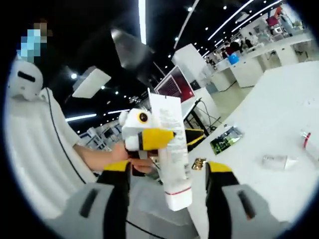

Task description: Arrange the skincare products in the storage area until every visible bottle or jar stands upright without overlapping.

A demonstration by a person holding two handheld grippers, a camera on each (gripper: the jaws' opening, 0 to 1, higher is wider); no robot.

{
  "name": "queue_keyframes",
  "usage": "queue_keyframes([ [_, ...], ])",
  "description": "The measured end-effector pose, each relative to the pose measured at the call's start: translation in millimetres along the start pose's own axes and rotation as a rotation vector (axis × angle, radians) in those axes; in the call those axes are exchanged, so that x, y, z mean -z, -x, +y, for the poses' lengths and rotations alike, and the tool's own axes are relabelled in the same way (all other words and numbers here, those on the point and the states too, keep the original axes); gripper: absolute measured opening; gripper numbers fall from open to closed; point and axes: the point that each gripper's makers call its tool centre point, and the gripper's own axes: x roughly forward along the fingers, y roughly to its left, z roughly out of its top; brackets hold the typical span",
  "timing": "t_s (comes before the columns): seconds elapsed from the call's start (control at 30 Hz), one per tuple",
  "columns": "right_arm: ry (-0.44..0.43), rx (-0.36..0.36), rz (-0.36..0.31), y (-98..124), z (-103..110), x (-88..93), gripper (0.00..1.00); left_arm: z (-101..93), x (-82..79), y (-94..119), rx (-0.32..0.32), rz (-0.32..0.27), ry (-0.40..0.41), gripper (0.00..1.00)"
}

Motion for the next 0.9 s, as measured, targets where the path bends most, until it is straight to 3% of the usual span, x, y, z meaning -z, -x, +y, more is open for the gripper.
queue_keyframes([
  [0.07,0.007,0.047,-0.02,1.3,-3.7,-8.3,0.59,4.0,7.9,-2.5,-0.041,0.038,-0.058,0.37],
  [0.17,0.005,0.097,0.019,-3.1,-2.7,-14.4,0.49,2.5,16.5,-8.4,-0.076,0.066,-0.098,0.37],
  [0.3,0.048,0.14,0.052,-16.3,2.4,-21.2,0.48,-1.1,25.8,-13.6,-0.102,0.105,-0.165,0.37],
  [0.4,0.041,0.216,0.079,-25.2,-5.1,-20.0,0.45,-4.5,31.4,-18.1,-0.117,0.13,-0.214,0.37],
  [0.5,0.047,0.306,0.129,-29.7,-17.9,-12.2,0.36,-6.7,33.5,-21.4,-0.138,0.143,-0.264,0.37],
  [0.63,0.063,0.325,0.141,-38.2,-16.9,-7.2,0.28,-8.9,33.3,-21.8,-0.163,0.149,-0.314,0.37],
  [0.7,0.09,0.352,0.184,-36.8,-20.5,0.0,0.22,-8.8,35.2,-22.4,-0.181,0.166,-0.341,0.37],
  [0.9,0.107,0.383,0.154,-32.1,-21.3,-3.7,0.14,-8.0,35.4,-21.7,-0.198,0.165,-0.37,0.39],
])
